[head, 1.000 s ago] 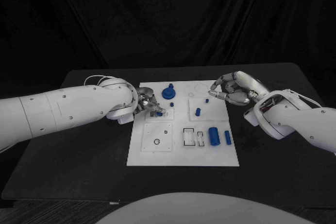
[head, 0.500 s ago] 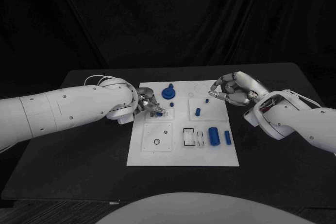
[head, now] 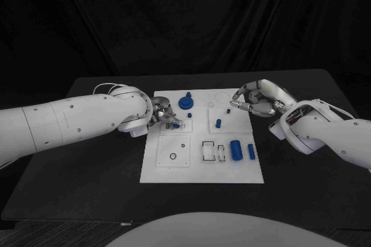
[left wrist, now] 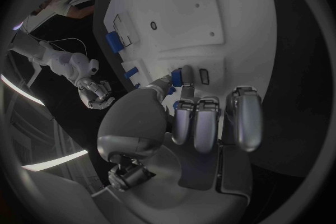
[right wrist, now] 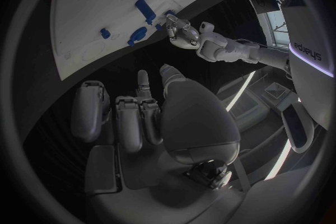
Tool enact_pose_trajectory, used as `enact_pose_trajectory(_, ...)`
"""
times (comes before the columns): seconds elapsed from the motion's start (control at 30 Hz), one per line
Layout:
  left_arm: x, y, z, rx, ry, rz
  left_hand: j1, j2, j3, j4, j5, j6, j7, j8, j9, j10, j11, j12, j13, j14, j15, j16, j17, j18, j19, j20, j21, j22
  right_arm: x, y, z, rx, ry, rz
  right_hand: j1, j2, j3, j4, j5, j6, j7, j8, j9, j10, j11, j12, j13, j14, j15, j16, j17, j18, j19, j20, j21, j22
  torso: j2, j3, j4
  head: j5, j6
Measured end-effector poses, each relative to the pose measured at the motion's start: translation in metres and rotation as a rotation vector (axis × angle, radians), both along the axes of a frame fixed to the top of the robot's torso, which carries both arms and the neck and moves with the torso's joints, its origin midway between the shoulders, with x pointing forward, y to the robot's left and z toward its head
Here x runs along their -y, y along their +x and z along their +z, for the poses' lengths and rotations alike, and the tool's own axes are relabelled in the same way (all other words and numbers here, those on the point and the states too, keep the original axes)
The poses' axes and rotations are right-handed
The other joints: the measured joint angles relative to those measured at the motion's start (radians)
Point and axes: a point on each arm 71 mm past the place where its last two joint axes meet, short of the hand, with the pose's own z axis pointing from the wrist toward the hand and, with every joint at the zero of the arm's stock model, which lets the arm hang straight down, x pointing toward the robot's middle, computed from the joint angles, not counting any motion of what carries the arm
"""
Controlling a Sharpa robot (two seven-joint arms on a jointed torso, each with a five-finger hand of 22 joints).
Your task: Assemble the parts on the task board
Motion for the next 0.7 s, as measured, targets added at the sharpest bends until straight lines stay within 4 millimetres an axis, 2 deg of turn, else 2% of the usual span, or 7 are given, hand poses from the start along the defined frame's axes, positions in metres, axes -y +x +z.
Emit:
enact_pose_trajectory(0.33, -0.0007, -0.0001, -0.0006, -0.006, 0.009, 0.007, 0.0, 0.0, -0.001, 0.001, -0.004, 0.009, -0.009, 0.019, 0.014, 0.0, 0.0, 0.0, 0.0, 0.0, 0.0, 0.0, 0.0, 0.0, 0.0, 0.0, 0.0, 0.0, 0.0004, 0.0, -0.0003, -0.002, -0.001, -0.002, 0.0, 0.0, 0.0, 0.0, 0.015, 0.0, 0.0, 0.0, 0.0, 0.0, 0.0, 0.0, 0.0, 0.0, 0.0, 0.0, 0.0, 0.0, 0.0, 0.0, 0.0, 0.0, 0.0, 0.0, -0.0001, -0.001, 0.0)
enact_pose_trajectory(0.43, -0.0013, 0.0, -0.0009, -0.01, 0.014, 0.009, 0.0, 0.0, -0.016, 0.016, -0.004, 0.009, -0.009, 0.019, 0.014, 0.0, 0.0, 0.0, 0.0, 0.0, 0.0, 0.0, 0.0, 0.0, 0.0, 0.0, 0.0, 0.0, 0.0004, 0.0, -0.0003, -0.003, -0.001, -0.002, 0.0, 0.0, 0.0, 0.0, 0.015, 0.0, 0.0, 0.0, 0.0, 0.0, 0.0, 0.0, 0.0, 0.0, 0.0, 0.0, 0.0, 0.0, -0.005, 0.005, 0.0, 0.0, 0.0, 0.0, -0.0001, -0.001, 0.0)
enact_pose_trajectory(0.5, -0.0013, 0.0, -0.001, -0.012, 0.016, 0.01, 0.0, 0.0, -0.017, 0.016, -0.021, 0.014, -0.014, 0.019, 0.016, 0.0, 0.0, 0.0, 0.0, 0.0, 0.0, 0.0, 0.0, 0.0, 0.0, 0.0, 0.0, 0.0, 0.0004, 0.0, -0.0004, -0.004, -0.001, -0.002, 0.0, 0.0, 0.0, 0.0, 0.015, 0.0, 0.0, 0.0, 0.0, 0.0, 0.0, 0.0, 0.0, 0.0, 0.0, 0.0, 0.0, 0.0, -0.005, 0.005, 0.0, 0.0, 0.0, 0.0001, -0.0001, -0.001, 0.0)
enact_pose_trajectory(0.53, -0.0012, 0.0, -0.001, -0.013, 0.016, 0.01, 0.0, 0.0, -0.017, 0.016, -0.023, 0.014, -0.014, 0.019, 0.021, 0.0, 0.0, 0.0, 0.0, -0.013, -0.012, 0.0, 0.0, 0.0, 0.0, 0.0, 0.0, 0.0, 0.0003, 0.0, -0.0004, -0.004, -0.002, -0.002, 0.0, 0.0, 0.0, 0.0, 0.015, 0.0, 0.0, 0.0, 0.0, 0.0, 0.0, 0.0, 0.0, 0.0, 0.0, 0.0, 0.0, 0.0, -0.005, 0.005, 0.0, 0.0, 0.0, 0.0001, -0.0001, 0.0, 0.0)
enact_pose_trajectory(0.57, -0.0011, 0.0, -0.001, -0.013, 0.017, 0.01, -0.001, 0.001, -0.018, 0.018, -0.029, 0.014, -0.014, 0.019, 0.021, 0.0, 0.0, 0.0, 0.0, -0.012, -0.012, 0.0, 0.0, 0.0, 0.0, 0.0, 0.0, 0.0, 0.0003, 0.0, -0.0004, -0.004, -0.002, -0.002, 0.0, 0.0, 0.0, 0.0, 0.015, 0.0, 0.0, 0.0, 0.0, 0.0, 0.0, 0.0, 0.0, 0.0, 0.0, 0.0, 0.0, 0.0, -0.005, 0.005, -0.011, 0.0, 0.0, 0.0001, -0.0001, 0.0, 0.0)
enact_pose_trajectory(0.6, -0.0011, 0.0, -0.0011, -0.014, 0.018, 0.01, -0.011, 0.011, -0.029, 0.029, -0.038, 0.014, -0.014, 0.02, 0.022, 0.0, 0.0, 0.0, 0.0, -0.012, -0.012, 0.0, 0.0, 0.0, 0.0, 0.0, 0.0, 0.0, 0.0003, 0.0, -0.0005, -0.004, -0.002, -0.002, 0.0, 0.0, 0.0, 0.0, 0.015, 0.0, 0.0, 0.0, 0.0, 0.0, 0.0, 0.0, 0.0, 0.0, 0.0, 0.0, 0.0, 0.0, -0.005, 0.005, -0.012, 0.0, 0.0, 0.0001, -0.0001, 0.0, 0.0)
enact_pose_trajectory(0.7, -0.0015, -0.0001, -0.0015, -0.016, 0.021, 0.012, -0.032, -0.01, -0.046, 0.046, -0.088, 0.009, -0.009, 0.041, 0.043, 0.0, 0.0, 0.0, 0.0, -0.012, -0.012, 0.0, 0.0, 0.0, 0.0, 0.0, 0.0, 0.0, 0.0003, 0.0, -0.0005, -0.005, -0.002, -0.002, 0.0, 0.0, 0.0, 0.0, 0.015, 0.0, 0.0, 0.0, 0.0, 0.0, 0.0, 0.0, 0.0, 0.0, 0.0, 0.0, 0.0, 0.0, -0.006, 0.004, -0.012, 0.0, 0.0, 0.0001, 0.0, 0.0, 0.0)
